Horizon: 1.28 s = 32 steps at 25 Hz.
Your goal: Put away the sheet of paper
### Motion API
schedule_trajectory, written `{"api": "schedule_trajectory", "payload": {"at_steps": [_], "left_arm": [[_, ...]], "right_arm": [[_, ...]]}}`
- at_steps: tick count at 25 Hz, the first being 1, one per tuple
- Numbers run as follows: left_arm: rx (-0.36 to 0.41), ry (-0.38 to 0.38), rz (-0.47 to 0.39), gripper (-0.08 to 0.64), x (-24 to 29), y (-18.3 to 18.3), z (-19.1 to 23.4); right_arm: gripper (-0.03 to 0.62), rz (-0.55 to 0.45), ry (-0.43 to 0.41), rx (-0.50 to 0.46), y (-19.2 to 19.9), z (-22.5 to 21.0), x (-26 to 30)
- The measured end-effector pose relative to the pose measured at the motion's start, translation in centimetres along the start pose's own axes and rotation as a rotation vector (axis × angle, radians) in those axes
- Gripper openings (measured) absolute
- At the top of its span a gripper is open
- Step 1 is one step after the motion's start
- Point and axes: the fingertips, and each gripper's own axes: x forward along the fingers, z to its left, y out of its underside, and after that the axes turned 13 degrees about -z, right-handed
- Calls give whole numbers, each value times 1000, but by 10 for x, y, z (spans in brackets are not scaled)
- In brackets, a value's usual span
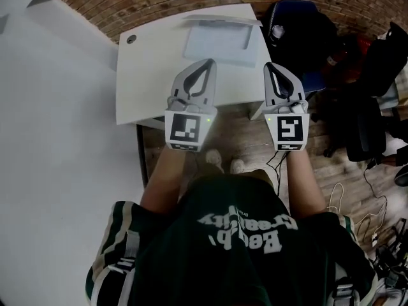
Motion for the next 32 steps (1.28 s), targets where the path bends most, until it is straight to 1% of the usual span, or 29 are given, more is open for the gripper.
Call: {"api": "schedule_trajectory", "payload": {"at_steps": [4,8,14,17,22,26,32], "left_arm": [[8,-36,-8,2,-10,-8,-14],[18,-57,-8,2,-17,-15,-28],[36,-86,-14,2,-24,-21,-34],[32,-90,-15,2,-25,-23,-39],[42,-87,-12,2,-28,-22,-47],[45,-92,-15,2,-28,-26,-48],[51,-102,-21,2,-29,-29,-44]], "right_arm": [[-6,-19,-24,2,-2,-1,-20],[-6,-27,-40,9,0,-3,-35],[-6,-54,-51,15,-8,0,-47],[-6,-57,-54,25,-10,-1,-52],[-6,-41,-59,66,-5,-2,-55],[-6,-57,-86,37,-11,0,-54],[-6,-69,-101,33,-16,4,-50]]}}
